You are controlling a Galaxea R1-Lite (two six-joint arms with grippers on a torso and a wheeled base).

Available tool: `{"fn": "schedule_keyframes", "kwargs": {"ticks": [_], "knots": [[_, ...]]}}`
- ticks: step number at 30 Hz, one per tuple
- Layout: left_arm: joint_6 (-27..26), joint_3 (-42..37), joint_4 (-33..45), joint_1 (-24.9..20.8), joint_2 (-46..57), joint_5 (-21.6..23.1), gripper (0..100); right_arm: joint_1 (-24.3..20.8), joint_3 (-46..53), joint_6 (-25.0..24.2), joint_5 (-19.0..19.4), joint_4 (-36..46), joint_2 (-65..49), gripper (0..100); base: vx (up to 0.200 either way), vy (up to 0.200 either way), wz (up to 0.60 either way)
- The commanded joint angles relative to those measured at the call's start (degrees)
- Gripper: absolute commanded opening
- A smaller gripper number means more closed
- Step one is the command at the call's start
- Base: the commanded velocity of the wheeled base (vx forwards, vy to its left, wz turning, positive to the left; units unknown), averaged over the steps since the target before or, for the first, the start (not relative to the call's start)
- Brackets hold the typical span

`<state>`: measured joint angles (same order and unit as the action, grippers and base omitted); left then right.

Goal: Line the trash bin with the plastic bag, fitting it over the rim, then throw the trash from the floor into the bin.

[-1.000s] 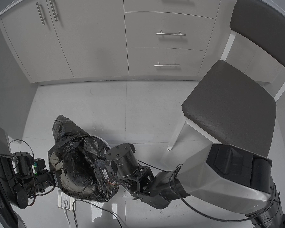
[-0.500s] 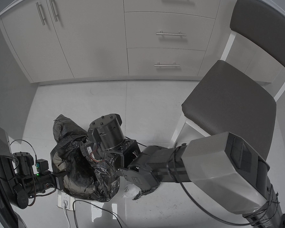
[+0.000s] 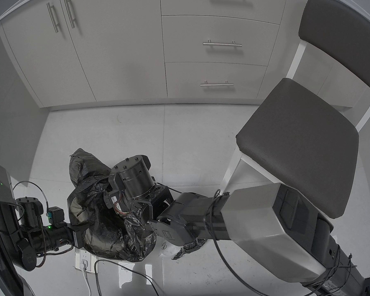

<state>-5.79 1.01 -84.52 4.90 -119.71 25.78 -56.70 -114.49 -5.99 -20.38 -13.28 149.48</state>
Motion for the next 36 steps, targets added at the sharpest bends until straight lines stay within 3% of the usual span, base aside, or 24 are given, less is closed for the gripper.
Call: {"fn": "schedule_keyframes", "kwargs": {"ticks": [1, 5, 31, 36], "knots": [[-0.01, -1.01, -0.03, -0.15, 0.53, 0.85, 0, 0.1, -0.1, 0.01, -0.01, 0.09, 1.69, 100, 0.0, 0.0, 0.0], [-0.01, -1.01, -0.03, -0.51, 0.62, 2.52, 0, 0.54, -0.1, 0.01, -0.01, 0.18, 2.92, 100, 0.0, 0.0, 0.0], [2.54, -1.01, -3.11, 0.2, 0.36, 2.61, 0, 1.24, -0.1, -0.52, -0.62, 0.53, 0.72, 100, 0.0, 0.0, 0.0], [2.54, -1.01, -3.2, 0.2, 0.36, 2.61, 0, 1.24, -0.1, -0.52, -0.62, 0.44, 0.72, 100, 0.0, 0.2, 0.0]]}}
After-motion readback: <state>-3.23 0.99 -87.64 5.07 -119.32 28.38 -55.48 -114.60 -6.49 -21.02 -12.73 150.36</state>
